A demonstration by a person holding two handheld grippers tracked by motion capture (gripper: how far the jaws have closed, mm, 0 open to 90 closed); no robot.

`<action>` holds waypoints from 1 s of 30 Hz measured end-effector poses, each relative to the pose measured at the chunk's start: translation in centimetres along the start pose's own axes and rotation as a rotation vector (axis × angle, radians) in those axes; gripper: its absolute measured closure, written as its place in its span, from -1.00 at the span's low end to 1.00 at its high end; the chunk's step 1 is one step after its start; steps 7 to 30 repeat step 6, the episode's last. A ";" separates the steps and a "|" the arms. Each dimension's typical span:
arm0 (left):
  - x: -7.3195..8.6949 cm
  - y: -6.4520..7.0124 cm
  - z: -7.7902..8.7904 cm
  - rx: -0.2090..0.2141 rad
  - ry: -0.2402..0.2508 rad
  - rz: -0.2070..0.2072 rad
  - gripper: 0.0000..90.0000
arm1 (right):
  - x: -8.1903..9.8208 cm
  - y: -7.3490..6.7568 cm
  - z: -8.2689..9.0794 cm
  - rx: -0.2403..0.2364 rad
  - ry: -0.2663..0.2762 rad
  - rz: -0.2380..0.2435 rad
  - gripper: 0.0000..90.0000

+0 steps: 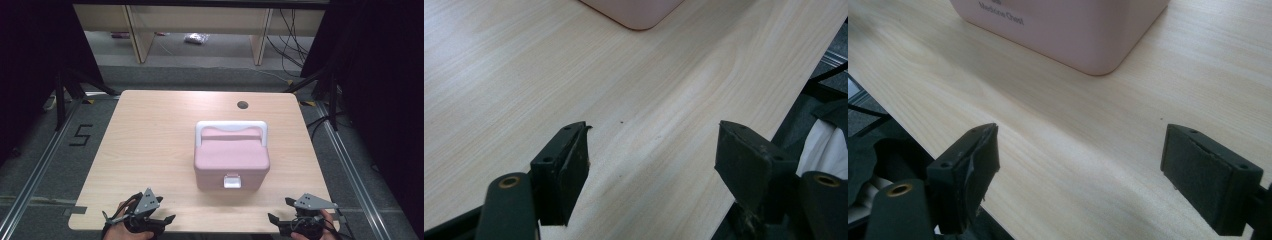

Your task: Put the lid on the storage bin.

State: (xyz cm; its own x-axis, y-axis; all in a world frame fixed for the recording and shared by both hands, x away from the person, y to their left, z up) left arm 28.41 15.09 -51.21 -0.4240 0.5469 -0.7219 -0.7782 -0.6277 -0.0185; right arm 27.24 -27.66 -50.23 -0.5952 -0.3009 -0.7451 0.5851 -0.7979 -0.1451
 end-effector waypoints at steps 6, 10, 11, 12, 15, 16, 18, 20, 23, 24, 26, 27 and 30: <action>0.0 0.0 -0.1 0.003 -0.002 -0.002 -0.35 | 0.0 -0.1 0.0 -0.004 -0.012 -0.011 -0.63; 0.0 0.0 -0.1 0.003 -0.002 -0.002 -0.35 | 0.0 -0.1 0.0 -0.004 -0.012 -0.011 -0.63; 0.0 0.0 -0.1 0.003 -0.002 -0.002 -0.35 | 0.0 -0.1 0.0 -0.004 -0.012 -0.011 -0.63; 0.0 0.0 -0.1 0.003 -0.002 -0.002 -0.35 | 0.0 -0.1 0.0 -0.004 -0.012 -0.011 -0.63; 0.0 0.0 -0.1 0.003 -0.002 -0.002 -0.35 | 0.0 -0.1 0.0 -0.004 -0.012 -0.011 -0.63; 0.0 0.0 -0.1 0.003 -0.002 -0.002 -0.35 | 0.0 -0.1 0.0 -0.004 -0.012 -0.011 -0.63; 0.0 0.0 -0.1 0.003 -0.002 -0.002 -0.35 | 0.0 -0.1 0.0 -0.004 -0.012 -0.011 -0.63; 0.0 0.0 -0.1 0.003 -0.002 -0.002 -0.35 | 0.0 -0.1 0.0 -0.004 -0.012 -0.011 -0.63; 0.0 0.0 -0.1 0.003 -0.002 -0.002 -0.35 | 0.0 -0.1 0.0 -0.004 -0.012 -0.011 -0.63; 0.0 0.0 -0.1 0.003 -0.002 -0.002 -0.35 | 0.0 -0.1 0.0 -0.004 -0.012 -0.011 -0.63; 0.0 0.0 -0.1 0.003 -0.002 -0.002 -0.35 | 0.0 -0.1 0.0 -0.004 -0.012 -0.011 -0.63; 0.0 0.0 -0.1 0.003 -0.002 -0.002 -0.35 | 0.0 -0.1 0.0 -0.004 -0.012 -0.011 -0.63; 0.0 0.0 -0.1 0.003 -0.002 -0.002 -0.35 | 0.0 -0.1 0.0 -0.004 -0.012 -0.011 -0.63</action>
Point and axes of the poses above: each handheld gripper's, and its own axes: z roughly backward along the jaws, x roughly out of its underside, y roughly to its right, the point moved 3 cm from there along -z, roughly forward along the jaws, and after that the axes turned 1 degree about -z, right-handed, at the moved point
